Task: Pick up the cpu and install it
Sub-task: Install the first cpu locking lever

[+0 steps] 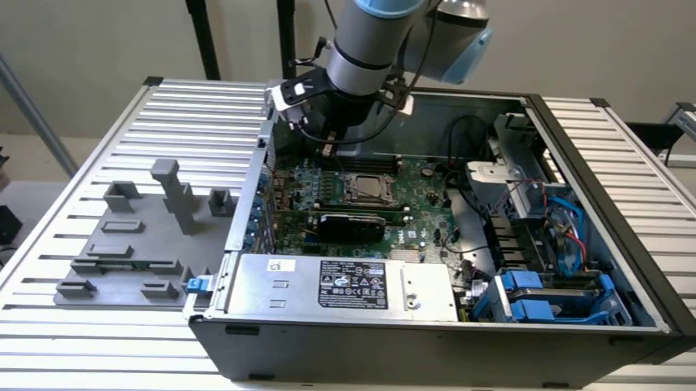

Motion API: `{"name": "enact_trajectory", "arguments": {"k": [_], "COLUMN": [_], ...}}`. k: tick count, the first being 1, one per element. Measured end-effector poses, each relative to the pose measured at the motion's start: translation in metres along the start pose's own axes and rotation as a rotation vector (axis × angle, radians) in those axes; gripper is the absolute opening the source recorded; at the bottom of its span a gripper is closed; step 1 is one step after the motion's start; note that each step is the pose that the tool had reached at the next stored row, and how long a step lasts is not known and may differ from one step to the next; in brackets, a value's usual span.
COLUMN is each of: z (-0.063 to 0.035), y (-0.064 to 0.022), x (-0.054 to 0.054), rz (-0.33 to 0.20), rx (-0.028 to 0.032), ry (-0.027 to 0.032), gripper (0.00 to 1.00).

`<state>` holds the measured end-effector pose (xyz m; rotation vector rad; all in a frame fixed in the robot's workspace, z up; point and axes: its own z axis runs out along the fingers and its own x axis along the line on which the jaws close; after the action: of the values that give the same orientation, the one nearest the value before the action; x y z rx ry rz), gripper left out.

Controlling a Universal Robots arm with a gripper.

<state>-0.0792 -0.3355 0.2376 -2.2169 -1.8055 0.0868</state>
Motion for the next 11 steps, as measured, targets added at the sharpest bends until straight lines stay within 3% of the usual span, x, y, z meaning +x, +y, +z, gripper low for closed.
{"name": "enact_trajectory", "arguments": {"k": [2, 4, 9, 11], "z": [0.0000, 0.0001, 0.0003, 0.0004], "y": [-0.0002, -0.0003, -0.0003, -0.0004], "x": [-0.0001, -0.0001, -0.0001, -0.0002], "rz": [0.013, 0.030, 0.084, 0.103], "rx": [0.0022, 0.0021, -0.0044, -0.0059], "ry": [0.0250, 0.0419, 0.0643, 0.0702], "gripper": [0.11, 0.11, 0.11, 0.11]}}
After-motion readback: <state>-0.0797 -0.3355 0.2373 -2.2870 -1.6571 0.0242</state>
